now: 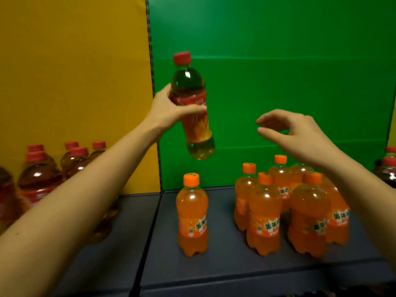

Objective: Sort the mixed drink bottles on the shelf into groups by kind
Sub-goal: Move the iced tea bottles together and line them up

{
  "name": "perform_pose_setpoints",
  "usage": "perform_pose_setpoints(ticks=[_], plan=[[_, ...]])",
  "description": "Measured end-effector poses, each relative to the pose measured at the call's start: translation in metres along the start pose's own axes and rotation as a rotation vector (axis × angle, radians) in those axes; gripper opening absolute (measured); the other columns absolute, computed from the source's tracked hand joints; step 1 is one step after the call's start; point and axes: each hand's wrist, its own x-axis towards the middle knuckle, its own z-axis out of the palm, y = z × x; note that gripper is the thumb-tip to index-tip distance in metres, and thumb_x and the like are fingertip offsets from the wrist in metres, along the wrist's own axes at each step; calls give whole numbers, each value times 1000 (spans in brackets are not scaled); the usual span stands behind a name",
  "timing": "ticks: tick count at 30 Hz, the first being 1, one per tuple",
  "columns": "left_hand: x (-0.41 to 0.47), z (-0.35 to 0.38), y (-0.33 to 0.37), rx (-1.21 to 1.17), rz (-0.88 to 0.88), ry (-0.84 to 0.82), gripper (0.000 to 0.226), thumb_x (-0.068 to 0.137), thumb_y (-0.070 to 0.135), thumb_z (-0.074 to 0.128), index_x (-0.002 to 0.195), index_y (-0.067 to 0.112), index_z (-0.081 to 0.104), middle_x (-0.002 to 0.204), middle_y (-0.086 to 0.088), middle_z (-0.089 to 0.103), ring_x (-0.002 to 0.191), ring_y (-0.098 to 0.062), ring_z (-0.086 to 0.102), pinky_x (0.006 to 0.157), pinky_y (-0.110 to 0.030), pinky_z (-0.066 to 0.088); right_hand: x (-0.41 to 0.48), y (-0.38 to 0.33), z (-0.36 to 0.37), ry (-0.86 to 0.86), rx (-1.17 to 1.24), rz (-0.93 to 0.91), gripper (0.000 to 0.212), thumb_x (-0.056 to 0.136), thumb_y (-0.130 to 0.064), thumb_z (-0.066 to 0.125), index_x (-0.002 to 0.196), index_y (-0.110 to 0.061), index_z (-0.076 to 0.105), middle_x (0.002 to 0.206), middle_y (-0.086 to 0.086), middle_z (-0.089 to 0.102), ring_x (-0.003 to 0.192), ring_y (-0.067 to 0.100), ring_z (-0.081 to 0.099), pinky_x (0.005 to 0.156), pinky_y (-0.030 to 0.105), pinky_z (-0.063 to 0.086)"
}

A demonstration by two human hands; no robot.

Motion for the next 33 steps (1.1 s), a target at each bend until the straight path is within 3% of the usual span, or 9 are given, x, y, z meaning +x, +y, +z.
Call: perform_pose_setpoints(ticks=[2, 5, 8, 11, 16, 22, 27, 30, 33], plan=[[-16, -19, 29, 32, -2, 8, 47, 66, 16, 79, 105, 21, 54, 98, 8, 64, 89, -4, 61, 70, -15, 52, -2, -26, 5, -8, 114, -21, 23, 84, -22, 62, 105, -14, 64, 94, -2, 65, 86, 11, 59, 69, -2, 36], [-48, -42, 62, 88, -16, 4, 43, 68, 22, 76, 104, 26, 52, 98, 11, 62, 91, -2, 60, 63, -14, 52, -8, -69, 23, -91, 293, -63, 29, 81, -29, 65, 108, -19, 61, 94, -8, 64, 86, 9, 61, 79, 9, 44], [-85, -64, 81, 139, -37, 29, 39, 69, 26, 76, 100, 31, 54, 97, 14, 63, 88, 1, 61, 60, -12, 52, -21, -112, 51, -224, 442, -89, 50, 74, -38, 68, 119, -21, 53, 110, -5, 62, 94, 8, 63, 89, 25, 49], [-120, -87, 87, 178, -85, 44, 39, 67, 25, 77, 99, 32, 57, 99, 11, 66, 88, -1, 64, 65, -14, 54, -39, -151, 79, -306, 513, -83, 73, 66, -50, 69, 129, -23, 43, 119, -7, 58, 100, 9, 60, 90, 26, 49], [-168, -126, 69, 265, -173, 27, 46, 63, 27, 80, 104, 27, 60, 98, 7, 69, 88, -3, 67, 72, -18, 54, -66, -193, 132, -405, 613, -71, 61, 70, -46, 70, 121, -25, 42, 115, -7, 61, 102, 8, 60, 88, 27, 49], [-207, -171, 12, 315, -254, 33, 56, 58, 33, 83, 109, 27, 60, 104, 8, 69, 97, -3, 64, 90, -33, 53, -94, -217, 206, -453, 623, 1, 58, 72, -48, 69, 118, -31, 39, 113, -7, 63, 106, 12, 60, 91, 35, 49], [-226, -199, -36, 335, -234, 1, 55, 64, 43, 79, 113, 34, 55, 109, 18, 63, 103, 6, 58, 91, -21, 48, -101, -228, 252, -444, 582, 66, 65, 72, -52, 67, 125, -35, 34, 119, -11, 60, 110, 10, 57, 94, 34, 48], [-241, -228, -62, 542, -100, 166, 57, 64, 61, 66, 110, 29, 57, 108, 15, 58, 106, 0, 53, 92, -20, 43, -104, -231, 271, -445, 578, 126, 68, 71, -54, 67, 128, -36, 33, 117, -12, 61, 108, 7, 57, 94, 32, 48], [-256, -257, -91, 633, -51, 440, 66, 62, 60, 63, 116, 24, 47, 111, 10, 44, 107, -5, 44, 89, -13, 36, -105, -231, 284, -426, 576, 201, 64, 71, -55, 66, 124, -37, 34, 116, -14, 61, 106, 3, 58, 95, 32, 48]])
